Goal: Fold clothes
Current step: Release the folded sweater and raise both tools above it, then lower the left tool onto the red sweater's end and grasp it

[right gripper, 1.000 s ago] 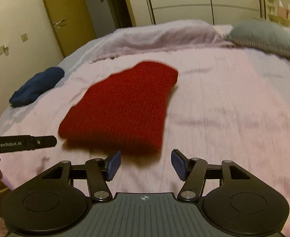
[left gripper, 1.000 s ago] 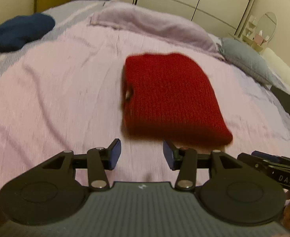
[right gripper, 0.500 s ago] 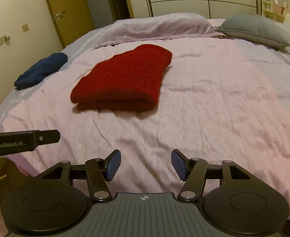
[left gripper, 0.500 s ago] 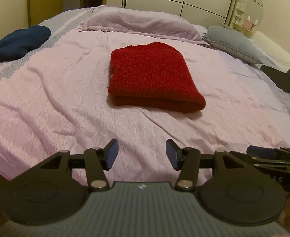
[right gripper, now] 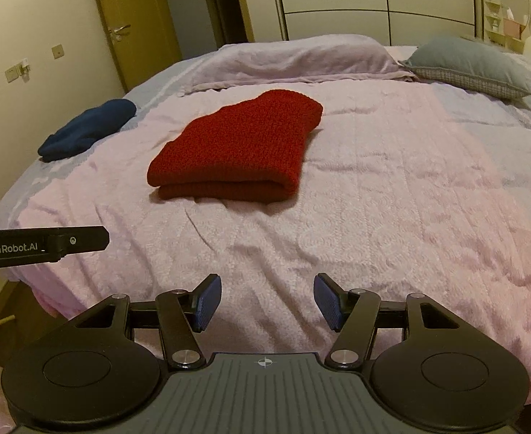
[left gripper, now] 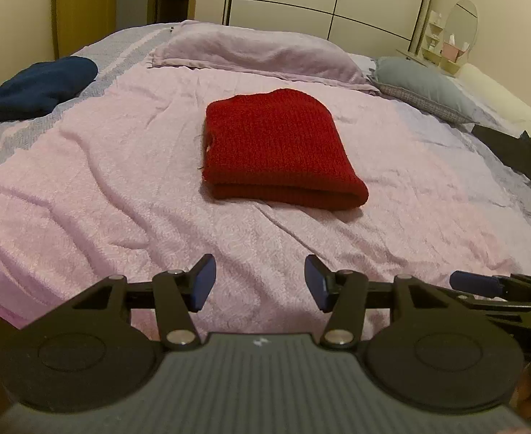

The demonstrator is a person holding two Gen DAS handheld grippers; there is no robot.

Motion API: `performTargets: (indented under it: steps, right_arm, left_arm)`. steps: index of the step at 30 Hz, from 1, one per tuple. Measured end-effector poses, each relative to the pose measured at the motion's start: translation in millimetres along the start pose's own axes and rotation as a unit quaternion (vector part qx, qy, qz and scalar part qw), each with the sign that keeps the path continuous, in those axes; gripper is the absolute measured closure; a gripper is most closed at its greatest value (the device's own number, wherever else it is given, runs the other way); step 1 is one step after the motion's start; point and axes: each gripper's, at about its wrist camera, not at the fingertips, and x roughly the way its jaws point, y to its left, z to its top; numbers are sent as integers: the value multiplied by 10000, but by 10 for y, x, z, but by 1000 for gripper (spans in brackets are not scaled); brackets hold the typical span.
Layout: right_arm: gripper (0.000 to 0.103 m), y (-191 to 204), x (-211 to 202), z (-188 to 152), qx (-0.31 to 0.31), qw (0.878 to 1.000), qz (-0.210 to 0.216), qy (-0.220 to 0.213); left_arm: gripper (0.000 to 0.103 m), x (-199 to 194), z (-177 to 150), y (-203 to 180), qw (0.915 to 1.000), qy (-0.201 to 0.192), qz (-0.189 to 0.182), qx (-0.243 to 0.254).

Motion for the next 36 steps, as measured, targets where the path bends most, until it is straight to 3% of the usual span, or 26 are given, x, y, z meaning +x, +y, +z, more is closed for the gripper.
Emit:
performTargets:
  steps: [20, 23, 26, 29, 31, 33, 36]
  right_arm:
    - [43, -147, 498, 10, 144, 9985, -129, 516]
    - [43, -208, 562, 61, 210, 9982, -173, 532]
    - [43, -327, 536, 210, 347, 9988, -86, 331]
    - [43, -559, 507, 449, 638, 9977, 249, -12]
    - [42, -743, 570, 627, 896, 9947, 471, -161]
    - [34, -949, 751, 834, 1166, 9904, 712, -202]
    - [33, -1176, 1156, 1141, 1753, 9772, 1195, -75]
  left_arm:
    - [52, 543, 13, 285, 9976, 516, -38, -471]
    - [52, 658, 53, 357, 9964, 607, -148, -567]
    - [52, 740, 191, 555, 9936, 524, -576, -817]
    - [49, 877, 384, 893, 9846, 363, -1123, -1288]
    - [46, 1061, 532, 1172, 9730, 289, -1489, -1739]
    - [46, 1332, 706, 1442, 9594, 337, -1805, -2142]
    - [46, 1772, 1001, 1738, 9430, 498, -2169, -2477]
